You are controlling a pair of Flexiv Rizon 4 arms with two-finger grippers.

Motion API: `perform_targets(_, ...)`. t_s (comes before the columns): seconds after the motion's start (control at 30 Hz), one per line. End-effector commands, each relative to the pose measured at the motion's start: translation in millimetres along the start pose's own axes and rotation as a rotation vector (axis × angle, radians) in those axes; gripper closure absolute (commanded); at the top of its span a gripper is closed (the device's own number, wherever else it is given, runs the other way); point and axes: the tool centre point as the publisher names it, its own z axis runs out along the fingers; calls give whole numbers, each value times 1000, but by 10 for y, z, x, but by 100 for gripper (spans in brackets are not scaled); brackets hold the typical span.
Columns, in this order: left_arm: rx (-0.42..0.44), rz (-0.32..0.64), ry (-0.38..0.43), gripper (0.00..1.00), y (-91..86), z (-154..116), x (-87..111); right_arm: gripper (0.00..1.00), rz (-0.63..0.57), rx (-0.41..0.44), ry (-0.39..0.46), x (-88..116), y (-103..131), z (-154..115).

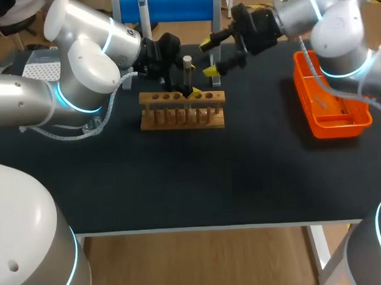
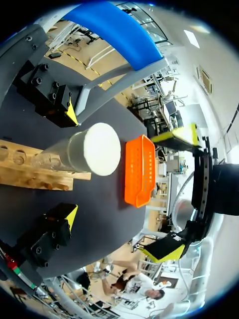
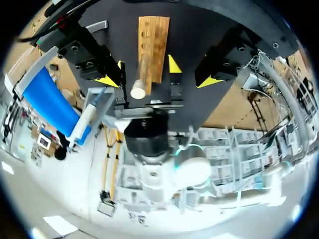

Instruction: Invert the test tube, pick up the pipette, mount the tip to pipette, aspirate from beaker and dispense into the tube, eject the tip, return the pipette, and cap with the stopper.

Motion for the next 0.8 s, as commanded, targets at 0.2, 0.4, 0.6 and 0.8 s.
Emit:
perform_targets(0.2, -10, -22, -13, 0, 28, -5, -29, 0, -46, -91, 31, 138, -47, -86)
perform_targets(0.4, -28, -24, -20, 0, 48, -17, -41, 0, -58, -76, 41, 190, -88, -12)
perform_targets(0.6, -26, -34, -32, 0, 87, -67, -45, 0, -58, -69, 56, 201, -147, 43)
perform_targets(0.8, -34, -34, -49, 0, 119, -134, -25, 0, -69, -78, 65, 212, -130, 60)
